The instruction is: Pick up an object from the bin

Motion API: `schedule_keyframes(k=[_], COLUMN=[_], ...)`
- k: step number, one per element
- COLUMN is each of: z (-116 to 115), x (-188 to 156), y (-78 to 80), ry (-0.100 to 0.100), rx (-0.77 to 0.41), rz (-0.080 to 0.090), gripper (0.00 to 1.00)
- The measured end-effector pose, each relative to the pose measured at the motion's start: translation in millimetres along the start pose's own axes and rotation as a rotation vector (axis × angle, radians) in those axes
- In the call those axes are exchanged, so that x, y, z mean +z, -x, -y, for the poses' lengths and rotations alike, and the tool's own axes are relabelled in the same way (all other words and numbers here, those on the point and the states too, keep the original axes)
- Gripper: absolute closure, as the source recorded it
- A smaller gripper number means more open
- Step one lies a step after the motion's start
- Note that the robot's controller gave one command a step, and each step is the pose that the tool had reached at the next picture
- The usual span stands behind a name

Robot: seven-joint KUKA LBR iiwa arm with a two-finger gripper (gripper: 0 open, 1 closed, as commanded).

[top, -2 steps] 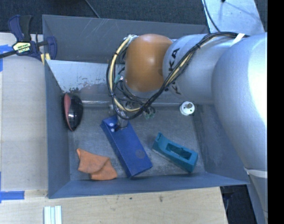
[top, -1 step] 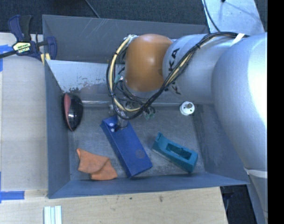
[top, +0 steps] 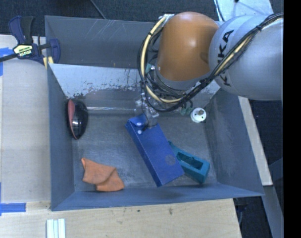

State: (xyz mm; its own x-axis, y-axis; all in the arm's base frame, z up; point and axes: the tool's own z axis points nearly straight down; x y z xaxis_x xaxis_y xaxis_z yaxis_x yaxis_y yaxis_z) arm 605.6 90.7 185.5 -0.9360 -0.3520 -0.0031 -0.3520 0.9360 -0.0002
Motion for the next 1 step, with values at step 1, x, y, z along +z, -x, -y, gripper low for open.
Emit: schedule_keyframes(k=[1], z=[0.0], x=[0.0], y=[0.0], ry=[0.0], rx=[0.001], rz=[0.0], gripper=[1.0])
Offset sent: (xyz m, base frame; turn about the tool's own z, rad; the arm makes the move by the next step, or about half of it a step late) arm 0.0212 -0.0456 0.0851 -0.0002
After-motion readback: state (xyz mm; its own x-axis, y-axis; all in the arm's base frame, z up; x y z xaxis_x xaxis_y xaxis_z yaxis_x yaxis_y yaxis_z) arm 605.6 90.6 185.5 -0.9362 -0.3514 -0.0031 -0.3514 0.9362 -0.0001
